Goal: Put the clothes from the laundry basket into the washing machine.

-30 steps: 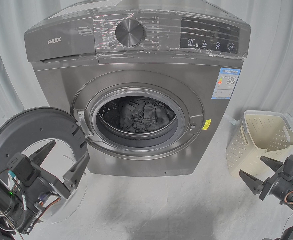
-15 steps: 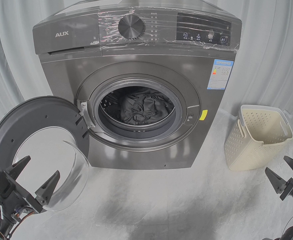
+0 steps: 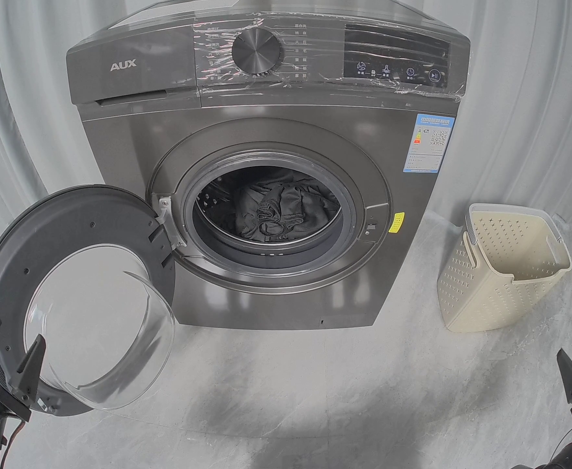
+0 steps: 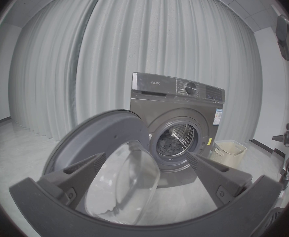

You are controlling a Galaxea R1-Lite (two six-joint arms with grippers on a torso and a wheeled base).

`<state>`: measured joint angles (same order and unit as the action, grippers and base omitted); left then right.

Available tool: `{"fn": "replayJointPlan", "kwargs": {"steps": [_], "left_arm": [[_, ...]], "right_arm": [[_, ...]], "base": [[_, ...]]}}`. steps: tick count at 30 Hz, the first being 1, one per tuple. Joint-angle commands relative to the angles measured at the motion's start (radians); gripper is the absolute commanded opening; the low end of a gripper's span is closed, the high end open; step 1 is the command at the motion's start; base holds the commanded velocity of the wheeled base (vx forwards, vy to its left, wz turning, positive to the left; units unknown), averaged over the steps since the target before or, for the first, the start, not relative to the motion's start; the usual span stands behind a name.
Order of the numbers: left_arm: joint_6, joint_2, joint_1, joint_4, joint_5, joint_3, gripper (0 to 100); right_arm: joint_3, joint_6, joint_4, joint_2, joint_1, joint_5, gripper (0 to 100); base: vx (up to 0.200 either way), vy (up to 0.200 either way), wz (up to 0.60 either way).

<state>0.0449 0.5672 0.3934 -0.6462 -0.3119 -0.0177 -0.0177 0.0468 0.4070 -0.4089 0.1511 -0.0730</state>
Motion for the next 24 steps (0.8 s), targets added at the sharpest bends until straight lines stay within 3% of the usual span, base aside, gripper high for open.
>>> {"fn": "replayJointPlan", "kwargs": {"steps": [1, 4, 7, 9, 13, 14, 16, 20, 22, 23, 24], "left_arm": [[-0.017, -0.15, -0.125, 0.063, 0.005, 0.018, 100], [-0.033, -0.201, -0.162, 0.141, 0.016, 0.018, 100], [-0.026, -0.288, -0.197, 0.266, 0.033, 0.018, 100], [-0.017, -0.345, -0.2, 0.33, 0.071, 0.018, 100], [-0.02, -0.423, -0.246, 0.418, 0.117, 0.018, 100], [-0.031, -0.469, -0.283, 0.464, 0.149, 0.018, 100], [-0.036, -0.481, -0.297, 0.51, 0.171, 0.018, 100], [-0.042, -0.487, -0.338, 0.548, 0.151, 0.018, 100], [-0.063, -0.53, -0.401, 0.571, 0.172, 0.016, 100], [-0.086, -0.567, -0.41, 0.582, 0.188, 0.016, 100], [-0.091, -0.564, -0.401, 0.583, 0.189, 0.015, 100]], "right_arm": [[0.018, -0.01, -0.182, 0.295, -0.102, 0.07, 100], [0.018, -0.021, -0.243, 0.363, -0.131, 0.096, 100], [0.018, -0.024, -0.333, 0.409, -0.145, 0.121, 100], [0.018, -0.025, -0.336, 0.409, -0.146, 0.121, 100], [0.018, -0.036, -0.352, 0.409, -0.146, 0.088, 100], [0.018, -0.058, -0.386, 0.409, -0.146, 0.05, 100], [0.012, -0.05, -0.427, 0.409, -0.143, 0.032, 100], [0.008, -0.051, -0.43, 0.409, -0.143, 0.033, 100], [0.008, -0.05, -0.43, 0.409, -0.143, 0.033, 100], [0.01, -0.05, -0.43, 0.409, -0.143, 0.035, 100], [0.01, -0.05, -0.428, 0.409, -0.143, 0.033, 100]], "base": [[0.0, 0.0, 0.0], [0.0, 0.0, 0.0], [0.0, 0.0, 0.0], [0.0, 0.0, 0.0], [0.0, 0.0, 0.0], [0.0, 0.0, 0.0], [0.0, 0.0, 0.0], [0.0, 0.0, 0.0], [0.0, 0.0, 0.0], [0.0, 0.0, 0.0], [0.0, 0.0, 0.0]]}}
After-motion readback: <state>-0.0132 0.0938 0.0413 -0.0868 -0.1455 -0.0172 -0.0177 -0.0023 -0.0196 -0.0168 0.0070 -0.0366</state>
